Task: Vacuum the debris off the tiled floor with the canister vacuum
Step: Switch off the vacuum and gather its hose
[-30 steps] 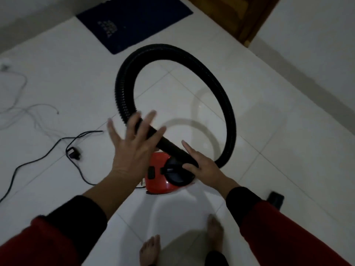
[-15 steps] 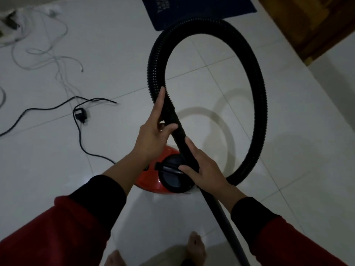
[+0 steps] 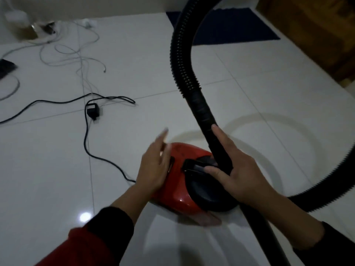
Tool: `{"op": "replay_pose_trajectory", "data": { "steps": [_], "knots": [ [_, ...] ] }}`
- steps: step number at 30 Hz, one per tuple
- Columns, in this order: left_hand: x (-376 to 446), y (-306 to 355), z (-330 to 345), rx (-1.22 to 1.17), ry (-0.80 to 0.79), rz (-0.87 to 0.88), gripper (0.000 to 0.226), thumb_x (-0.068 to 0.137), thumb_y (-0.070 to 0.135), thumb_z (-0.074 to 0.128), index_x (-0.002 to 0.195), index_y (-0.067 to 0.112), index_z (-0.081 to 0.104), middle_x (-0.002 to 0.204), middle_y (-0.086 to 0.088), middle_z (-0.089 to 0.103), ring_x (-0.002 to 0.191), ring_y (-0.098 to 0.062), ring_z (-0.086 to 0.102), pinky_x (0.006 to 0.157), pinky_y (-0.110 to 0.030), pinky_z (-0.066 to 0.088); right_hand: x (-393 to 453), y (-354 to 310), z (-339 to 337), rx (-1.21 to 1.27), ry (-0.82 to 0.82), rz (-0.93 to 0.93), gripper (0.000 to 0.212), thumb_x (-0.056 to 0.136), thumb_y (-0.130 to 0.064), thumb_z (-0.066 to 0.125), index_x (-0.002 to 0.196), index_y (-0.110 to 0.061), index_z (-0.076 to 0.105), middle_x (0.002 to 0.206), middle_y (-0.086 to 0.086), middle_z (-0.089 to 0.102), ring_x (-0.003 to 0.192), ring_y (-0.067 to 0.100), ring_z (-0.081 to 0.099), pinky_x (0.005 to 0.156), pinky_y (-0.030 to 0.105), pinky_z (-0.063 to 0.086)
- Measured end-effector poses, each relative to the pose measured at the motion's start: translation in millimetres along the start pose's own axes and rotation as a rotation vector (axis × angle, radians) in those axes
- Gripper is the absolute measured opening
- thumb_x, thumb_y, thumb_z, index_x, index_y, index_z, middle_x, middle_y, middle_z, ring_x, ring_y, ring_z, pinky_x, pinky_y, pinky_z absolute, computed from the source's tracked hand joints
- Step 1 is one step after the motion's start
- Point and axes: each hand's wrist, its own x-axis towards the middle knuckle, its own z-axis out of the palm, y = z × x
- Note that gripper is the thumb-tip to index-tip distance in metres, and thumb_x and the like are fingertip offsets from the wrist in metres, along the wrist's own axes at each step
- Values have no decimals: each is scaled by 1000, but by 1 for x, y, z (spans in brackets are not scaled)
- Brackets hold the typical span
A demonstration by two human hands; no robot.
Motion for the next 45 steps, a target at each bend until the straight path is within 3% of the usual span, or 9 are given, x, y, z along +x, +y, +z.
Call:
{"op": "replay_pose_trajectory", "data": {
  "steps": [2, 6, 10, 14, 18, 26, 30, 34, 45],
  "knots": [
    [-18, -35, 12, 90, -24, 44, 29, 95, 23, 50, 122, 22, 61, 110, -1, 60, 107, -18, 58, 89, -7, 33, 4, -1, 2, -18, -40, 6, 100, 75, -33, 78, 136, -68, 7, 114, -22, 59, 96, -5, 60, 79, -6, 37],
    [-28, -59, 28, 18, 117, 101, 26, 86, 26, 60, 111, 23, 66, 107, 8, 56, 100, -5, 53, 86, 3, 28, 7, 2, 7, -97, -29, -28, 114, 67, -29, 84, 134, -71, 3, 99, -29, 58, 83, -9, 62, 73, -2, 43],
    [-32, -53, 26, 28, 122, 162, 30, 78, 22, 62, 105, 11, 67, 105, -4, 63, 98, -14, 56, 86, -11, 37, 8, -4, 7, -173, -26, -8, 115, 69, -26, 83, 134, -71, -1, 93, -14, 63, 75, -4, 63, 61, 7, 48],
    [-50, -48, 23, 48, 137, 183, 38, 77, 27, 60, 109, 7, 67, 105, -7, 63, 100, -12, 52, 90, -15, 37, 5, -15, 10, -198, -50, 29, 119, 68, -24, 85, 134, -70, -3, 89, -9, 63, 72, 2, 64, 66, 13, 51],
    [-45, -52, 24, 124, 155, 214, 44, 75, 33, 51, 103, 4, 70, 95, -12, 65, 92, -30, 59, 89, -40, 48, 4, -13, 22, -307, -59, 8, 123, 69, -20, 84, 133, -70, -8, 82, -10, 60, 61, 6, 62, 57, 19, 51],
    [-44, -49, 21, 327, 112, 198, 49, 73, 43, 48, 99, 8, 72, 86, -10, 67, 88, -33, 62, 80, -40, 43, 7, -13, 26, -321, -45, 2, 122, 72, -13, 81, 133, -70, -8, 79, -17, 54, 51, 4, 58, 43, 10, 44],
    [-40, -42, 18, 481, 32, 201, 54, 75, 49, 42, 101, 12, 72, 86, -6, 70, 91, -28, 61, 82, -41, 39, 8, -13, 27, -326, -31, -38, 122, 71, -10, 80, 136, -67, -7, 97, -8, 55, 55, 6, 60, 48, 14, 51],
    [-43, -38, 16, 500, -11, 226, 59, 79, 48, 38, 111, 10, 69, 97, -9, 72, 95, -30, 62, 83, -39, 43, 6, -16, 27, -327, -31, -13, 120, 73, -11, 78, 136, -67, -7, 92, 1, 62, 54, 13, 60, 53, 31, 58],
    [-68, -58, 32, 308, 27, 241, 63, 88, 43, 23, 142, 14, 39, 146, -6, 44, 135, -22, 39, 106, -41, 35, 0, -11, 28, -335, -86, -3, 114, 77, -14, 71, 135, -67, -11, 68, 4, 62, 43, 14, 57, 42, 24, 50]
  ]
}}
